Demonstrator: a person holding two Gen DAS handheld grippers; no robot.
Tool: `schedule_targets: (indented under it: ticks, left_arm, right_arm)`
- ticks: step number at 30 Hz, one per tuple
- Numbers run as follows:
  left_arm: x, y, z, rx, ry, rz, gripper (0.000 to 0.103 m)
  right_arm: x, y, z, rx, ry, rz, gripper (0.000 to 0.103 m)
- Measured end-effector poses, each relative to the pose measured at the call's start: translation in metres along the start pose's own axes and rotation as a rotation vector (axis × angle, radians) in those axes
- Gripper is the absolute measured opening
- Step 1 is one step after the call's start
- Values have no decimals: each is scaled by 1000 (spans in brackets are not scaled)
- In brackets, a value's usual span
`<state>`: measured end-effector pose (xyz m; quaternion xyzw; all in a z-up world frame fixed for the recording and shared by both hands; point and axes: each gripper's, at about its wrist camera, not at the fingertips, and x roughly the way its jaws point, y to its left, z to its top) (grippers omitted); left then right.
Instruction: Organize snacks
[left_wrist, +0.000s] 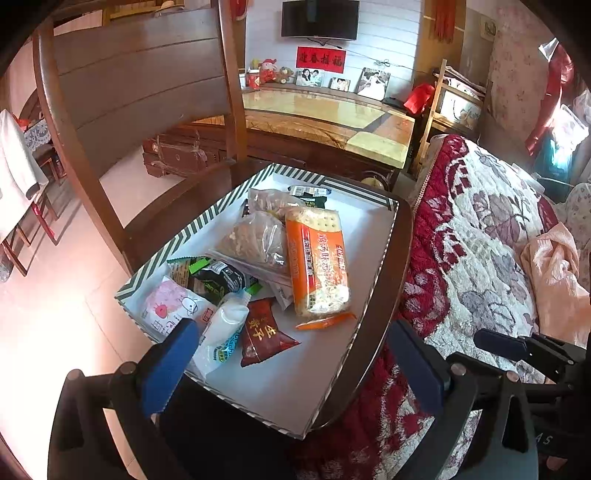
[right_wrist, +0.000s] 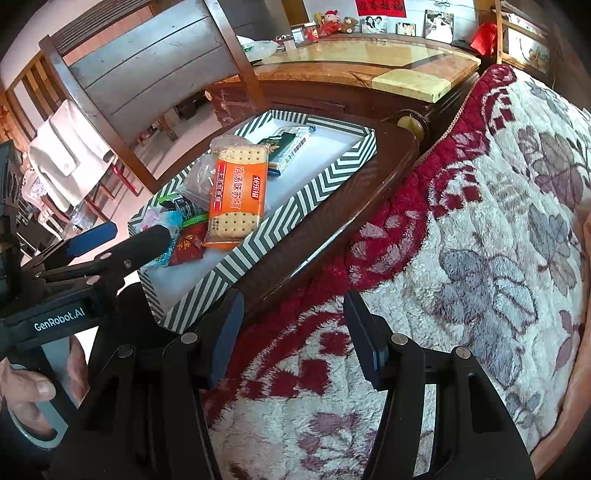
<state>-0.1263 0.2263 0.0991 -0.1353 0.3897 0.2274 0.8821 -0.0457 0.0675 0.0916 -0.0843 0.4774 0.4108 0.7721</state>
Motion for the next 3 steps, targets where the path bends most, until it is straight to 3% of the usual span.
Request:
schedule_targets:
  ticks: [3]
  left_arm:
    - [-3, -5, -1, 17, -10, 5, 103]
  right_arm:
    - [-2, -3, -2, 6, -1, -2, 56]
